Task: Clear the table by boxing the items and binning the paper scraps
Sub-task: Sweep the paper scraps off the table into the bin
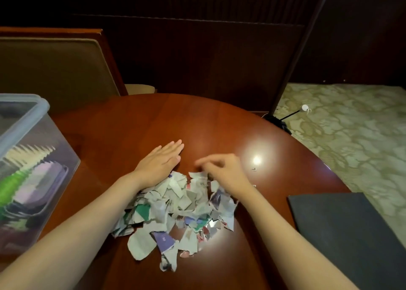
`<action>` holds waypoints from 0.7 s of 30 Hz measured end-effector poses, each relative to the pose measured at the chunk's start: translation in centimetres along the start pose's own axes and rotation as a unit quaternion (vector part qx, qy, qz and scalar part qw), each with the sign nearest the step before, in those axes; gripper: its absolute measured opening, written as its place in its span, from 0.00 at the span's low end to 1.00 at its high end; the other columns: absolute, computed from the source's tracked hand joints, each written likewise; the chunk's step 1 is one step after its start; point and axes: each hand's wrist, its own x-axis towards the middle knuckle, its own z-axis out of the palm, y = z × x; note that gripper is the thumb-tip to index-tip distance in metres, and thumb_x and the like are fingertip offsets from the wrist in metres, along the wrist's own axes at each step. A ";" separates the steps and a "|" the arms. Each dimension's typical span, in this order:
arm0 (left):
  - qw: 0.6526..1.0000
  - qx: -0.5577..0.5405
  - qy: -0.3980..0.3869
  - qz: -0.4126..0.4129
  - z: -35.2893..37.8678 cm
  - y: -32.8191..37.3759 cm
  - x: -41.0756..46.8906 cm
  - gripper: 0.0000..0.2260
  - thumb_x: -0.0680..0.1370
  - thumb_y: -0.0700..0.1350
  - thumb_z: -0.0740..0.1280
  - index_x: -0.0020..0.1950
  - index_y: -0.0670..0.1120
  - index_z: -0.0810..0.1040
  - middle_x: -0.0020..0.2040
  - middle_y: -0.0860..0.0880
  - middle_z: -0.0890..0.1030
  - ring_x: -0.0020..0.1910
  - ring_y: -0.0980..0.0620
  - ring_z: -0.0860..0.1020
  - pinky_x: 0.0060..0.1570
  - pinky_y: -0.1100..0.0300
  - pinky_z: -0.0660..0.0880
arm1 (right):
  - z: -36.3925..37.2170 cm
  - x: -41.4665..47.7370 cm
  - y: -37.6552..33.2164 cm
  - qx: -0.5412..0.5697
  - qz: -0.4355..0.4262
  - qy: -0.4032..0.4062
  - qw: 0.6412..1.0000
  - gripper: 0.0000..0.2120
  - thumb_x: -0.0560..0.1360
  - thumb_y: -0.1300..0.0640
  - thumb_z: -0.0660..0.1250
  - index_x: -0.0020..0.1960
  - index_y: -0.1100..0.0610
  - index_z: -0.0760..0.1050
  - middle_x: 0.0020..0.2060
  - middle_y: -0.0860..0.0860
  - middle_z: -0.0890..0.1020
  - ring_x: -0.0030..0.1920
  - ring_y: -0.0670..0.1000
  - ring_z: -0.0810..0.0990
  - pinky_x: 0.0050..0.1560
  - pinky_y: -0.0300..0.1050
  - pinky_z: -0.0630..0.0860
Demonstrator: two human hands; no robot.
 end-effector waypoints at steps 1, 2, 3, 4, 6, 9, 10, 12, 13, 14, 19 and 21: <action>1.000 0.001 -0.008 0.002 0.1 0.2 -0.5 0.21 0.83 0.51 0.41 0.77 0.53 0.46 0.77 0.58 0.45 0.75 0.62 0.43 0.72 0.64 0.39 | -0.6 -0.2 0.2 -0.007 -0.001 0.088 0.996 0.12 0.75 0.63 0.61 0.49 0.53 0.83 0.46 0.47 0.84 0.38 0.51 0.79 0.42 0.43 0.77; 1.000 0.004 -0.016 0.004 0.3 0.4 -1.1 0.21 0.83 0.51 0.41 0.77 0.53 0.46 0.77 0.58 0.45 0.75 0.62 0.43 0.71 0.64 0.39 | -1.5 -0.1 0.8 -0.041 0.000 0.174 0.984 0.13 0.75 0.62 0.60 0.50 0.53 0.82 0.51 0.48 0.83 0.42 0.48 0.79 0.47 0.41 0.75; 1.000 0.007 -0.021 0.006 0.5 0.7 -1.7 0.21 0.83 0.51 0.41 0.77 0.53 0.46 0.77 0.58 0.44 0.75 0.63 0.43 0.71 0.65 0.38 | -2.4 0.0 1.5 -0.105 0.008 0.230 0.967 0.14 0.76 0.61 0.59 0.54 0.53 0.81 0.57 0.50 0.81 0.51 0.48 0.78 0.55 0.40 0.72; 1.000 0.010 -0.024 0.009 0.7 1.0 -2.3 0.21 0.83 0.51 0.41 0.77 0.53 0.46 0.77 0.58 0.44 0.74 0.63 0.42 0.70 0.65 0.38 | -3.3 0.1 2.4 -0.183 0.036 0.242 0.952 0.16 0.77 0.59 0.57 0.60 0.54 0.77 0.64 0.51 0.76 0.61 0.49 0.74 0.63 0.41 0.66; 1.000 0.007 -0.020 0.011 1.2 1.5 -3.1 0.21 0.83 0.52 0.41 0.77 0.54 0.46 0.77 0.59 0.44 0.73 0.66 0.43 0.68 0.67 0.37 | -3.9 0.2 4.0 -0.301 0.121 0.177 0.929 0.21 0.79 0.53 0.53 0.71 0.54 0.65 0.72 0.54 0.65 0.72 0.53 0.61 0.73 0.49 0.56; 1.000 -0.021 -0.017 0.000 1.3 1.7 -3.3 0.20 0.84 0.51 0.42 0.77 0.55 0.49 0.77 0.60 0.47 0.73 0.66 0.44 0.68 0.68 0.38 | -2.6 -0.3 4.4 -0.357 0.115 0.100 0.922 0.26 0.80 0.46 0.48 0.75 0.54 0.58 0.75 0.55 0.57 0.75 0.54 0.54 0.75 0.51 0.51; 0.999 -0.027 -0.017 -0.004 1.2 1.7 -3.2 0.20 0.84 0.50 0.42 0.77 0.55 0.49 0.77 0.60 0.47 0.73 0.66 0.45 0.69 0.67 0.39 | -1.9 -0.5 4.1 -0.349 0.082 0.083 0.930 0.26 0.80 0.45 0.47 0.75 0.54 0.58 0.76 0.54 0.56 0.75 0.53 0.54 0.75 0.50 0.50; 1.000 -0.025 -0.014 -0.010 1.2 2.0 -3.1 0.20 0.84 0.50 0.42 0.77 0.55 0.50 0.77 0.60 0.48 0.74 0.64 0.46 0.71 0.64 0.40 | -0.7 -0.9 3.0 -0.324 0.026 0.032 0.945 0.24 0.81 0.47 0.48 0.75 0.54 0.58 0.76 0.52 0.55 0.76 0.51 0.51 0.75 0.47 0.48; 1.000 -0.020 -0.009 -0.015 1.3 2.3 -3.2 0.20 0.84 0.50 0.42 0.77 0.55 0.50 0.77 0.59 0.48 0.75 0.63 0.46 0.72 0.62 0.41 | -0.1 -1.1 2.5 -0.315 0.006 0.006 0.949 0.23 0.82 0.48 0.48 0.75 0.54 0.58 0.76 0.51 0.55 0.76 0.50 0.51 0.74 0.45 0.47; 1.000 -0.015 -0.002 -0.022 1.4 2.5 -3.2 0.20 0.84 0.49 0.42 0.77 0.54 0.51 0.77 0.58 0.48 0.75 0.61 0.47 0.73 0.61 0.42 | 0.5 -1.3 2.1 -0.304 -0.010 -0.017 0.952 0.23 0.82 0.48 0.48 0.75 0.53 0.58 0.76 0.50 0.56 0.76 0.48 0.52 0.74 0.44 0.47; 0.999 0.019 0.006 -0.033 1.8 4.1 -4.3 0.20 0.84 0.47 0.42 0.77 0.49 0.48 0.78 0.52 0.46 0.76 0.57 0.46 0.74 0.57 0.43 | 2.3 -2.6 1.4 -0.281 -0.069 -0.082 0.954 0.21 0.83 0.51 0.47 0.73 0.52 0.63 0.74 0.45 0.62 0.75 0.45 0.56 0.73 0.40 0.51; 0.999 0.024 0.010 -0.040 2.1 4.8 -4.8 0.21 0.84 0.46 0.41 0.77 0.47 0.47 0.78 0.50 0.46 0.77 0.55 0.45 0.75 0.56 0.43 | 2.2 -3.3 1.5 -0.267 -0.075 -0.077 0.958 0.20 0.82 0.52 0.48 0.72 0.53 0.66 0.72 0.46 0.65 0.74 0.45 0.59 0.72 0.41 0.54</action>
